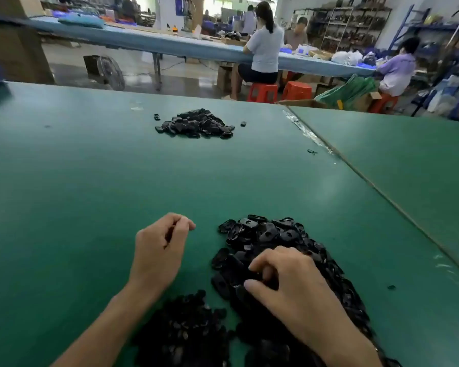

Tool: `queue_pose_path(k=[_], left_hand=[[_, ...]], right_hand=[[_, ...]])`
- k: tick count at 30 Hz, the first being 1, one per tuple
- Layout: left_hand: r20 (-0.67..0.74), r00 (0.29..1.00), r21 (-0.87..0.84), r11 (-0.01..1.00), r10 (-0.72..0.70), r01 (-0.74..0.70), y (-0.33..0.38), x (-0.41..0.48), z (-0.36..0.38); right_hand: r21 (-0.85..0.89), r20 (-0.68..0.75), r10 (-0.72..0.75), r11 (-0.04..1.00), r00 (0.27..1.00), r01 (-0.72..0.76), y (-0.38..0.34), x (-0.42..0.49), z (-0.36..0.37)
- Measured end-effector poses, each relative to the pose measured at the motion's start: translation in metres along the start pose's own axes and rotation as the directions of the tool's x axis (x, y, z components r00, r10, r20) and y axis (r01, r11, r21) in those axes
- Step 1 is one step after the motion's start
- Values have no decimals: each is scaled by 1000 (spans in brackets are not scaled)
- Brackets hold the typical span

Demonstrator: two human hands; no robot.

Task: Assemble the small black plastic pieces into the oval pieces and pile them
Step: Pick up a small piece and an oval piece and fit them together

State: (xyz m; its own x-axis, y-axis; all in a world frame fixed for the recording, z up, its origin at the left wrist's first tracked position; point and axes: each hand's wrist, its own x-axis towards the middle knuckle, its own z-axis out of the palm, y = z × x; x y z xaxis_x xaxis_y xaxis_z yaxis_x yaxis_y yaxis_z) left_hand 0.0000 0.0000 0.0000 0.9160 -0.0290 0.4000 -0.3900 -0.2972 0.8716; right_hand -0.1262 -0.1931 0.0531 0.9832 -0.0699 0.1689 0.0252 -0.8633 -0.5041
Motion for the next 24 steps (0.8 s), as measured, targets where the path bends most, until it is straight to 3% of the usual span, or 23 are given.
queue_pose_path(k=[2, 6, 13, 17, 24], left_hand=[[-41, 999, -34, 999, -17, 16, 1, -2, -3], [-59, 995, -104, 992, -76, 70, 8, -13, -7], [-103, 986, -172, 979, -128, 109, 10, -30, -24], [-86, 975, -267, 948, -205, 176, 9, -32, -23], [-19, 987, -281, 948, -159, 147, 10, -36, -21]], right_hand=[[-78, 118, 5, 997, 993, 4, 5, 2, 3], [-161, 183, 6, 987, 983, 24, 3, -3, 6], [-202, 42, -62, 977, 997, 69, 2, -21, 14], [-183, 46, -67, 980, 997, 75, 1, -19, 15], [-115, 59, -100, 988, 993, 106, -1, -19, 14]])
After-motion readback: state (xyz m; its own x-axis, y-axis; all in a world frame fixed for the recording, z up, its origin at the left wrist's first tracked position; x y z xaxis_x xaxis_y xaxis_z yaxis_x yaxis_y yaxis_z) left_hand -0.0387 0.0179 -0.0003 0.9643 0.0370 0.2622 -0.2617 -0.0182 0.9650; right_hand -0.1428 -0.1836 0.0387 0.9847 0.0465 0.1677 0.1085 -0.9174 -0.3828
